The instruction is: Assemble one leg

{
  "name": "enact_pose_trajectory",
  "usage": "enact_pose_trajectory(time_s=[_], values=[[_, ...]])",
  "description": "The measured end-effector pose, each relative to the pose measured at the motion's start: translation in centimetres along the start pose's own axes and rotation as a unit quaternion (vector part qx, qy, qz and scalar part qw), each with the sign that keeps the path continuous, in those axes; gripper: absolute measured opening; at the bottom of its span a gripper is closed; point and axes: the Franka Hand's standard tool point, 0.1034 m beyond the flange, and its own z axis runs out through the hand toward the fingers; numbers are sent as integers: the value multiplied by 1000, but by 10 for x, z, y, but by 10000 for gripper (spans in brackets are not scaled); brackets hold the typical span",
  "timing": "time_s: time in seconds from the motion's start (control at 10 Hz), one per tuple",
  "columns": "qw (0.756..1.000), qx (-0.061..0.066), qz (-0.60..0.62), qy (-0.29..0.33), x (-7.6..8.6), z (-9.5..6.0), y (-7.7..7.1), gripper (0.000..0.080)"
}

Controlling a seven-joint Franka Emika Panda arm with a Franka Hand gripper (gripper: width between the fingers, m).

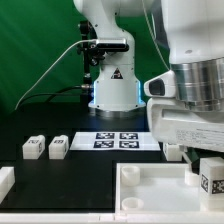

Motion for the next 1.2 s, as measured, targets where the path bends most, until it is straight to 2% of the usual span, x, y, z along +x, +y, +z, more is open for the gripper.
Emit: enact_pose_trajectory(time_s=[0.3, 0.4, 0.5, 0.6, 0.7, 0.8, 0.9, 1.0, 1.1, 1.2], values=[[992, -1, -123, 1, 3, -1, 3, 642], [971, -22, -239, -1, 8, -3, 6, 648], [945, -37, -326, 4, 13, -7, 4, 649], [942, -35, -333, 7, 13, -6, 4, 649], [951, -34, -306, 8, 13, -5, 4, 649], [950, -35, -309, 8, 13, -5, 4, 529], [964, -32, -265, 8, 12, -5, 4, 529], [973, -31, -230, 9, 12, -5, 3, 327], [984, -30, -177, 10, 12, -5, 4, 291], [995, -29, -99, 12, 14, -5, 3, 291]])
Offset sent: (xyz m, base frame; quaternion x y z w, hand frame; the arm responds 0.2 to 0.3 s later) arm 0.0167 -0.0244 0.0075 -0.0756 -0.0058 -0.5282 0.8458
